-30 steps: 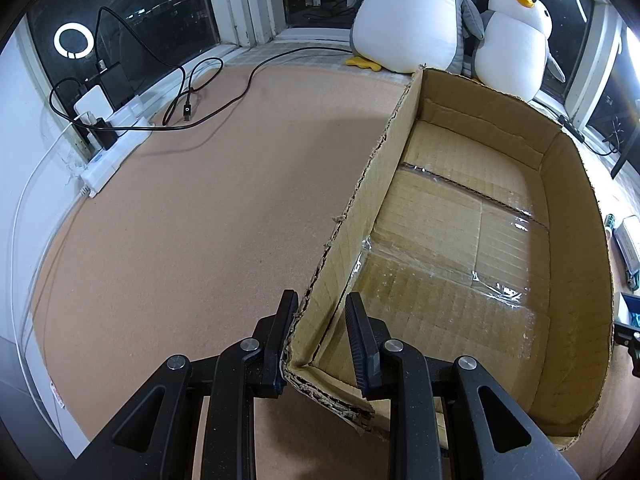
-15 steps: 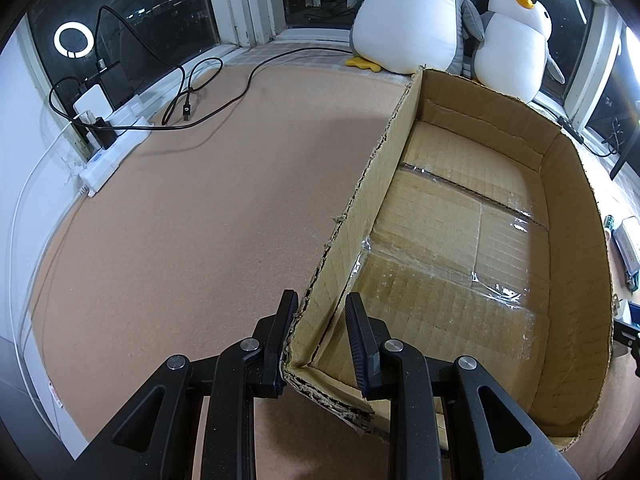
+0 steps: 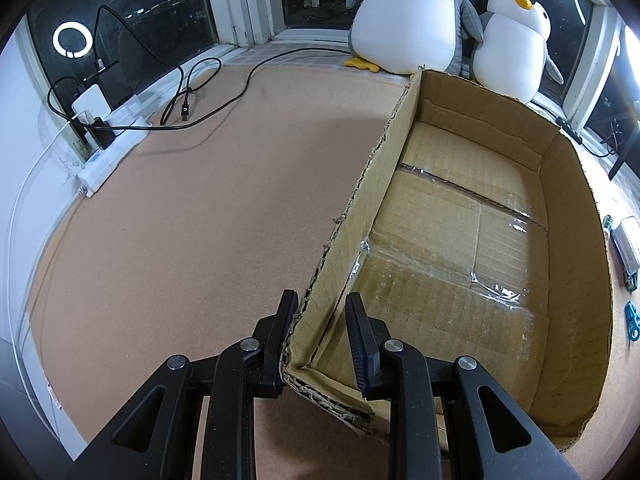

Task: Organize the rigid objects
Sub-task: 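Carry the charger into the cardboard box and open the right gripper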

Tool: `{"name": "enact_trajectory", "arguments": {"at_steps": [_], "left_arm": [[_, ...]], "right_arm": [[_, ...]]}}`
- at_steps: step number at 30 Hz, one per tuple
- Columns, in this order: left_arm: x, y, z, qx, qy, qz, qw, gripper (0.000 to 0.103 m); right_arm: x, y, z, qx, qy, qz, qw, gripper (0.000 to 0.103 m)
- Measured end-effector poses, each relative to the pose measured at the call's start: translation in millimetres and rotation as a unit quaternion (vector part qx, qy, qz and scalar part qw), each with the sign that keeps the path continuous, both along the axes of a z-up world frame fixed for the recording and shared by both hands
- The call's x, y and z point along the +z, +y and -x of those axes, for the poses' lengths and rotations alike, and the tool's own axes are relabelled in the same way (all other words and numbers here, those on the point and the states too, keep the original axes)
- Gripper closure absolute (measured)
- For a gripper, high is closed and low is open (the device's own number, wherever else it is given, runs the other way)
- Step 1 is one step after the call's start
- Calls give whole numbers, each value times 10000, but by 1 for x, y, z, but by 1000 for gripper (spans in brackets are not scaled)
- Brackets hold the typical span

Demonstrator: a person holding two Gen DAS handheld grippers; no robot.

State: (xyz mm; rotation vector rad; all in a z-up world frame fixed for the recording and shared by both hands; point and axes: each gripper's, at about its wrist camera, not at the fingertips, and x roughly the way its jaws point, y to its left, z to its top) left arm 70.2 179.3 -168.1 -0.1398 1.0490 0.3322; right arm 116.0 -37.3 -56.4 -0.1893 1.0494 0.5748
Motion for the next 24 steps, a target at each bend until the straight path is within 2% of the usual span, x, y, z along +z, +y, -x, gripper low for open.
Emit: {"name": "enact_trajectory", "arguments": {"at_steps": [4,11,24], "left_arm": [[0,0,0,6,-7,4,10000,77],[0,0,-1,10,-26,19,10000,76],[1,1,-1,21,-31,27,10000,76]], "right_arm": [[3,35,-6,234,-74,-4,9997,68],[-17,84,-18,456,31,172,9988,68],[-52,109,-34,452,301,423,9976,68]]}}
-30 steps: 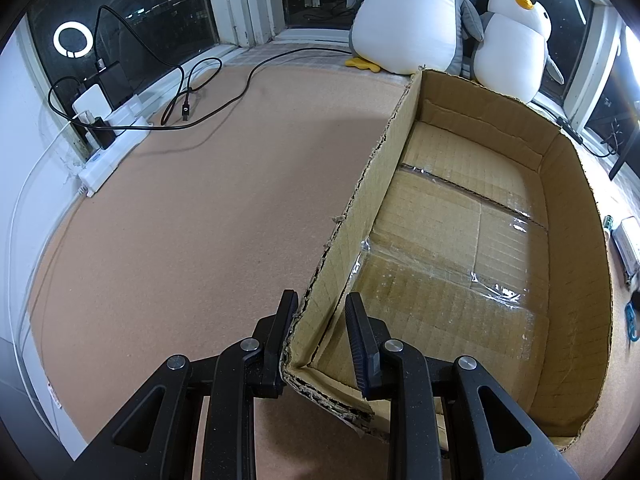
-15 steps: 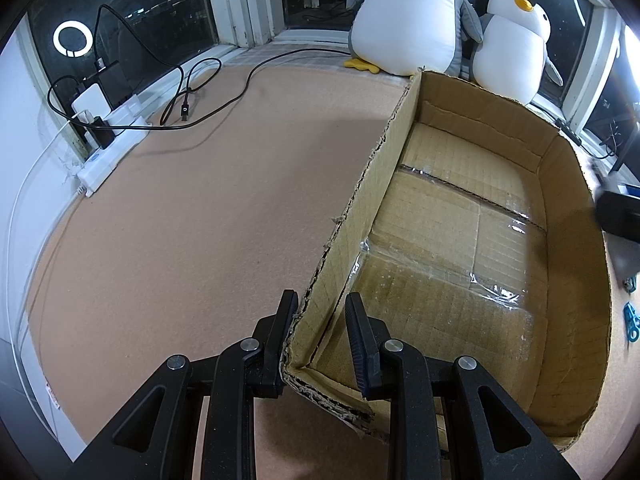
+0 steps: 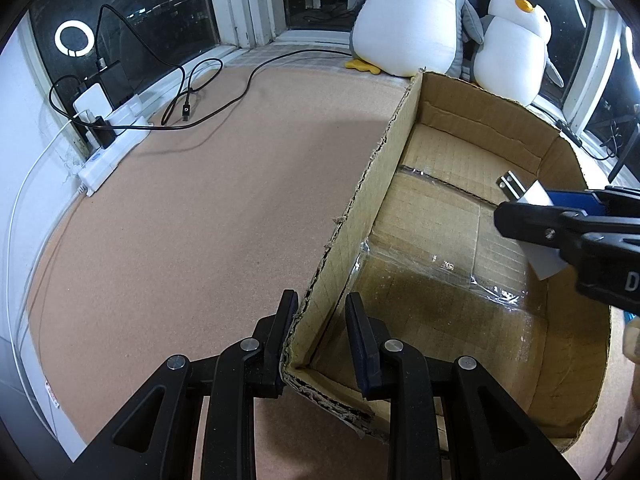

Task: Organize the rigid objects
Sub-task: 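Carry the charger into the cardboard box and open the right gripper, then grasp the white battery box with the right gripper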

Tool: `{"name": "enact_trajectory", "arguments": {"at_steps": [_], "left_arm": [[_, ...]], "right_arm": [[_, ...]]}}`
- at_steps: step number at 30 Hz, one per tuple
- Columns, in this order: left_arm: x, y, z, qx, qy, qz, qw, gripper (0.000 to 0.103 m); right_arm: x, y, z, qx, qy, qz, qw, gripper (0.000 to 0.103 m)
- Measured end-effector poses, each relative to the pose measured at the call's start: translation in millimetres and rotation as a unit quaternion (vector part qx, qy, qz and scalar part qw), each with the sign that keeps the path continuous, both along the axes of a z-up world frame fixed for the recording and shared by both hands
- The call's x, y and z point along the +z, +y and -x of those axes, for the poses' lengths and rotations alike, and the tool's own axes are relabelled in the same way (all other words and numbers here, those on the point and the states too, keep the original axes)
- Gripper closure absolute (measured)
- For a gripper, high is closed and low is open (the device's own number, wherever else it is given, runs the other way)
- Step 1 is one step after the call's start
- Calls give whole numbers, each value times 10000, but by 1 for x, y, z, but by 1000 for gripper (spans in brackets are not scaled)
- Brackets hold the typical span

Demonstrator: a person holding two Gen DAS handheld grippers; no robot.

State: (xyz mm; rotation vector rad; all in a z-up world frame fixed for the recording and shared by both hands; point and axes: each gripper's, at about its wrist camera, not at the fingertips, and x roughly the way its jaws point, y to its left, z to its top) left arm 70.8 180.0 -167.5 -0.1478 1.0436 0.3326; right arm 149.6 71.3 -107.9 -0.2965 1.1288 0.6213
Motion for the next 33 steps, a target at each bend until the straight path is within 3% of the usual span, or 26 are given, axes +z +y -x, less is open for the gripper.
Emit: {"name": "enact_trajectory", "arguments": {"at_steps": [7,11,22,28,33], "left_arm": [[0,0,0,0,-1,1,10000,76],[0,0,0,-6,-6,1,10000,76],[0,0,1,-5,-7,-5,10000,76],[0,0,1,-9,-6,-8,10000,76],[0,0,1,-8,-5,-17,10000,76]], "right_arm": [[-8,5,0,-12,27,109,9999,67],[-5,6,3,-17,-53,93,9999,40],[20,-16,7,-276,-120,-373,9989,39],[46,-64,12,-598,-164,-701,9956,40],[58,-130,10,-1167,-233,-818,9895,40]]}}
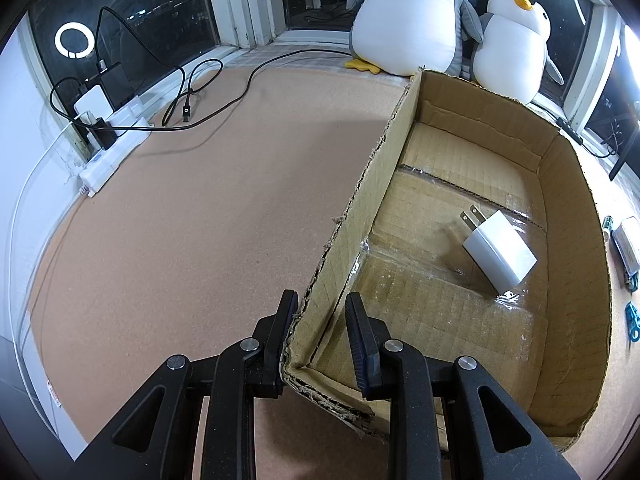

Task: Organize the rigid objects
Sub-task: 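Grasp the white battery box with the right gripper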

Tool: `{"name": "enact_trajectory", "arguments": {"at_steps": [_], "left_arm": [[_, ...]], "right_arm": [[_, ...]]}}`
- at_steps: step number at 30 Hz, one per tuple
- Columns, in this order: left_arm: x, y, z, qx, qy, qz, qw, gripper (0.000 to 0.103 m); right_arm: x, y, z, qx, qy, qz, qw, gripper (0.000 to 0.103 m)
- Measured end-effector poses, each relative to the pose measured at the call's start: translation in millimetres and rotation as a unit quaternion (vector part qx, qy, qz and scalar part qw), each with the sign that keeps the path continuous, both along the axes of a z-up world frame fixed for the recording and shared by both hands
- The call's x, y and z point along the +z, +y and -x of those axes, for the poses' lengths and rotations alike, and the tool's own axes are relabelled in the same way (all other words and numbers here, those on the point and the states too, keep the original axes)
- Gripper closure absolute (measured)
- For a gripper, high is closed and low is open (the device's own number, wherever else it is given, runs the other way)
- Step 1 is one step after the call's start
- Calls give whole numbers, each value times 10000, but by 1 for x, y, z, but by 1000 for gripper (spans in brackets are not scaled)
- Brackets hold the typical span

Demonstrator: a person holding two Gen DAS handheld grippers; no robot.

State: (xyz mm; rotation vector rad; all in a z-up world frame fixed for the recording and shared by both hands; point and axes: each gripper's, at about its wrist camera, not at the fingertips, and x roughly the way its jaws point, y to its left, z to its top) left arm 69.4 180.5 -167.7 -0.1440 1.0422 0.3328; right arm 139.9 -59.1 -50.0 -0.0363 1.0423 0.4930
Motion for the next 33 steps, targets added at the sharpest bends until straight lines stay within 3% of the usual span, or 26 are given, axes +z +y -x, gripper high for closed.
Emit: {"name": "enact_trajectory", "arguments": {"at_steps": [10,14,25,33], "left_arm": [[-1,-2,-1,7,41,-79,10000,76],[-1,-2,-2,9,55,-97,9999,76],[-2,-2,-1,-5,57,-96,9999,76],[-3,-2,-2,3,60,-119,9999,76]], "right_arm": [[-5,-144,-33,-1487,382,-424,9872,40],[-16,-176,-48,-1876,521,-553,9793,59],[-45,-204,-77,-2266,954,-796,9660,63],[-50,-181,-67,-1774,1251,-918,9718,63]]}}
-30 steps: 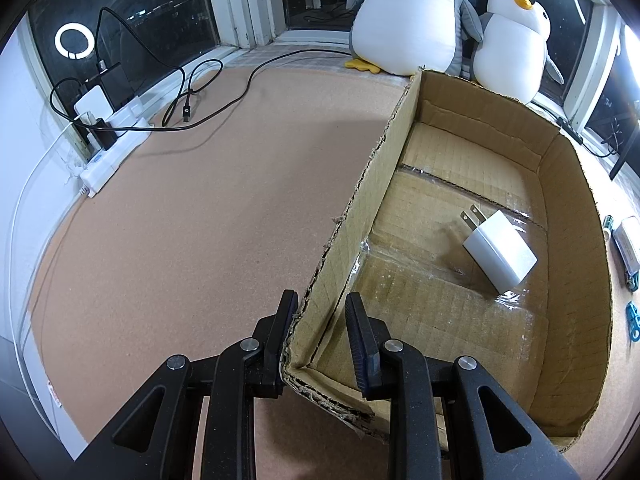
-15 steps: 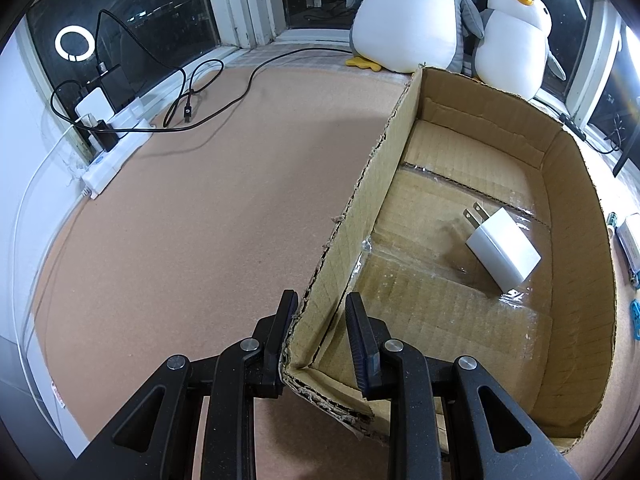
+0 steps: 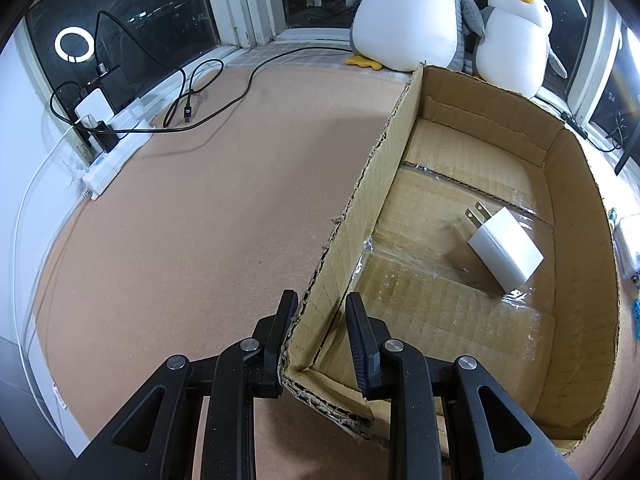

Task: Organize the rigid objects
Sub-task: 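Grasp the white battery box with the right gripper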

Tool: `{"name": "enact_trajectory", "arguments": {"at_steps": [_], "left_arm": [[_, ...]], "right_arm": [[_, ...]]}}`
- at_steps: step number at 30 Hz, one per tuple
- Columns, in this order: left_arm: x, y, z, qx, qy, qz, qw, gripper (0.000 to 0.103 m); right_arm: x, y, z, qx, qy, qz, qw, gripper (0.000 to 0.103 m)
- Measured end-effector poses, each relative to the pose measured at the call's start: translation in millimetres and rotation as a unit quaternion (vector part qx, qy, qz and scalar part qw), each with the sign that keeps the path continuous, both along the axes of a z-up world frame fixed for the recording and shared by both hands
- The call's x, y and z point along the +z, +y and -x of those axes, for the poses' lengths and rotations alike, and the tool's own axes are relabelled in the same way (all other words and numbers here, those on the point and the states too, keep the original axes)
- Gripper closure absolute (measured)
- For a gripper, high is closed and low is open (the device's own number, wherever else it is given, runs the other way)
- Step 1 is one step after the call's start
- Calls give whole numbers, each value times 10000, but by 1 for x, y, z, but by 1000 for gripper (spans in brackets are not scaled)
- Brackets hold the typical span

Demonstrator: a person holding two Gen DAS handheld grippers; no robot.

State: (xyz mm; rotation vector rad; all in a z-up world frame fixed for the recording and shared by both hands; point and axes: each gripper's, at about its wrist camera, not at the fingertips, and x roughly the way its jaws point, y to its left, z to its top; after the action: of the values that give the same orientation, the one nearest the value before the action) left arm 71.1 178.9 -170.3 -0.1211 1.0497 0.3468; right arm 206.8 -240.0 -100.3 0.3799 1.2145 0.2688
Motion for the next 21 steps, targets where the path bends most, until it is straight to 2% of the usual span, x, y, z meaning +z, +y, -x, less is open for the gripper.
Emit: {"name": "enact_trajectory", "arguments": {"at_steps": [16,17,20,21], "left_arm": [[0,0,-1,0,6,-10,10000,76],[0,0,-1,-1,6,-9,10000,76],[0,0,-1,-4,1,-11,10000,76],[0,0,-1,-1,0,-10,10000,76]], "right_arm": [[-15,72,22,1015,221,8,9946,63],[-15,75,23,1030,196,64,9945,61],[-12,89,26,1117,129,438,9927,39],[-9,95,29,1186,49,642,9908,36]]}}
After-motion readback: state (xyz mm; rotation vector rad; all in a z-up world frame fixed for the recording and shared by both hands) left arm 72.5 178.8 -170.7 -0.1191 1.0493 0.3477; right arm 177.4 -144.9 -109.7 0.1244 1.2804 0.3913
